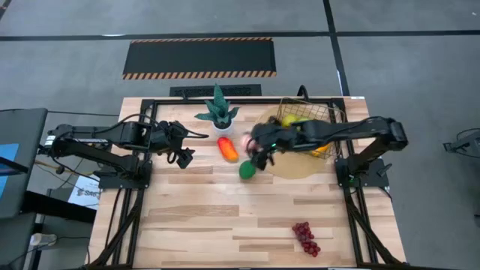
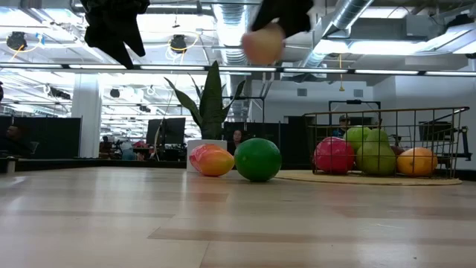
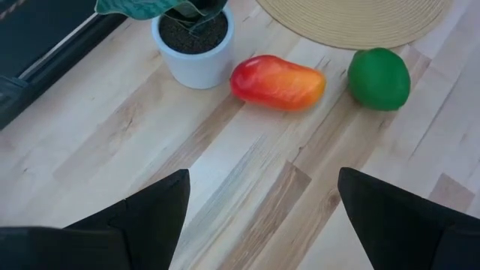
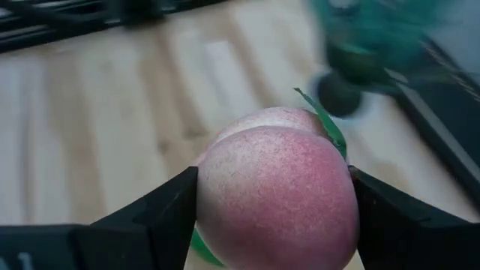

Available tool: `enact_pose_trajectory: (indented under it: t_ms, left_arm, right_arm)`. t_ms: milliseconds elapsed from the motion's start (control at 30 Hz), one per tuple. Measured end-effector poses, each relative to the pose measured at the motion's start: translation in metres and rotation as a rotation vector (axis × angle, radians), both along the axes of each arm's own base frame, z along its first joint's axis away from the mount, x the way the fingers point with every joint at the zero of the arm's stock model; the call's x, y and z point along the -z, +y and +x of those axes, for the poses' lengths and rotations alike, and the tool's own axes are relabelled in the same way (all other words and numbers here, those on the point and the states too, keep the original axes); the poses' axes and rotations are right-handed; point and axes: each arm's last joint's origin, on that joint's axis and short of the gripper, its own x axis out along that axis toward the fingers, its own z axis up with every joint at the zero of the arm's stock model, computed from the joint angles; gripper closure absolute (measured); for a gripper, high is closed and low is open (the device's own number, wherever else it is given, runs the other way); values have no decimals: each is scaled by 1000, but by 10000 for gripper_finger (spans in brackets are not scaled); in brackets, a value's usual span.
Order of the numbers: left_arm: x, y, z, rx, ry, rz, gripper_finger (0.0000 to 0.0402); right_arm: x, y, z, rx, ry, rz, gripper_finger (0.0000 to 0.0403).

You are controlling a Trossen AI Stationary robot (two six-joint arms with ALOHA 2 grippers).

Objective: Build produce basket
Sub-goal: Put the peach into the wire basket

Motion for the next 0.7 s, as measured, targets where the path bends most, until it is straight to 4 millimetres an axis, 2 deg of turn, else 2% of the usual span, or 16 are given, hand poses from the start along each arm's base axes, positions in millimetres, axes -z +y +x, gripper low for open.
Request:
enact_pose_trajectory:
  t_ms: [233,467,700]
  left_arm:
    - [0,0,0,-13,-7,-14,74]
    - [-1,0,1,-58,-38,-37,74]
    - [-3,0,4,-65,-84,-43,74]
  right_arm:
    - [-20,-26,-53,321,75,23,106]
    - [-19,-45,-100,696,216,87,106]
    - [-20,-53,-130,923,292,123,106]
